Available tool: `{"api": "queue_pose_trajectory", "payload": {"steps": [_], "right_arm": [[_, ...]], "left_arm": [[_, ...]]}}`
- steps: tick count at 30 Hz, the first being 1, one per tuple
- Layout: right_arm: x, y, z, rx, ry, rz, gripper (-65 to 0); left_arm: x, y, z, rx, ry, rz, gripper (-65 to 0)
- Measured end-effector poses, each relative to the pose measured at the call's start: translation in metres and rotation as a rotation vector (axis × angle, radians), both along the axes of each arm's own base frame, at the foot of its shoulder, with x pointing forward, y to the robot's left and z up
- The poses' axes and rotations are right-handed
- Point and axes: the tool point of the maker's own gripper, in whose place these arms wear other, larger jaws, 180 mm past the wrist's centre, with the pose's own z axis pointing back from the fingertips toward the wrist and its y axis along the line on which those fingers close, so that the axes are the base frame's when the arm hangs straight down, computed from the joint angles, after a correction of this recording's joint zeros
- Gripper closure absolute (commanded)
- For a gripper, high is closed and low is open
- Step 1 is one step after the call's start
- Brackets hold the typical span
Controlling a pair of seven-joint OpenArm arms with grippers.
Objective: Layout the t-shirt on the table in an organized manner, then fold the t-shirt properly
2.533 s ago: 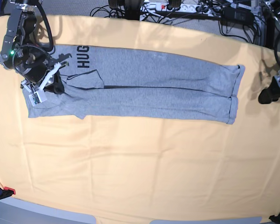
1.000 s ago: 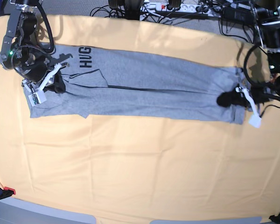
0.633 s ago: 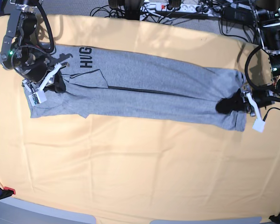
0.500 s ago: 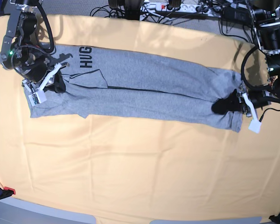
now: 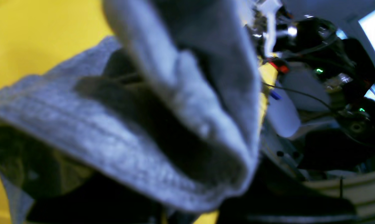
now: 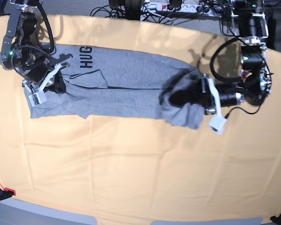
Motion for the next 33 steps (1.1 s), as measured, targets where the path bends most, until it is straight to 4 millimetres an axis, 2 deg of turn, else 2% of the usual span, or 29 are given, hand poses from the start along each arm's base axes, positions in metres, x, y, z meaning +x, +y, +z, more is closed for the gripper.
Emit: {"api": "queue_pose_trajectory", "payload": {"steps": [5, 9, 12, 19, 30, 31, 33], "right_arm": [[0.0, 0.0, 0.0, -0.001, 0.002, 0.0, 0.0], [0.0, 0.0, 0.0, -0.001, 0.002, 0.001, 0.0], [0.0, 0.0, 0.0, -0.002, 0.003, 0.001, 0.0], [0.0, 0.0, 0.0, -0.001, 0.003, 0.0, 0.0], [-0.001, 0.001, 0.0, -0.002, -0.001, 0.015, 0.0], [-0.001, 0.001, 0.0, -0.002, -0.001, 0.015, 0.0], [-0.001, 0.001, 0.0, -0.002, 0.0, 0.015, 0.0]], "left_arm": [[-0.01, -0.033, -0.003, -0.056, 0.025, -0.064, 0.0], [-0.02, -0.065, -0.024, 0.011, 0.047, -0.12, 0.0], [-0.024, -0.087, -0.029, 0.012, 0.05, -0.144, 0.0], [-0.015, -0.128, -0.026, -0.005, -0.006, -0.1, 0.0], [-0.014, -0.163, -0.004, -0.11, -0.021, -0.094, 0.0], [-0.014, -0.163, -0.002, -0.117, -0.018, -0.099, -7.2], [-0.019, -0.164, 0.002, -0.141, -0.005, -0.123, -28.2]]}}
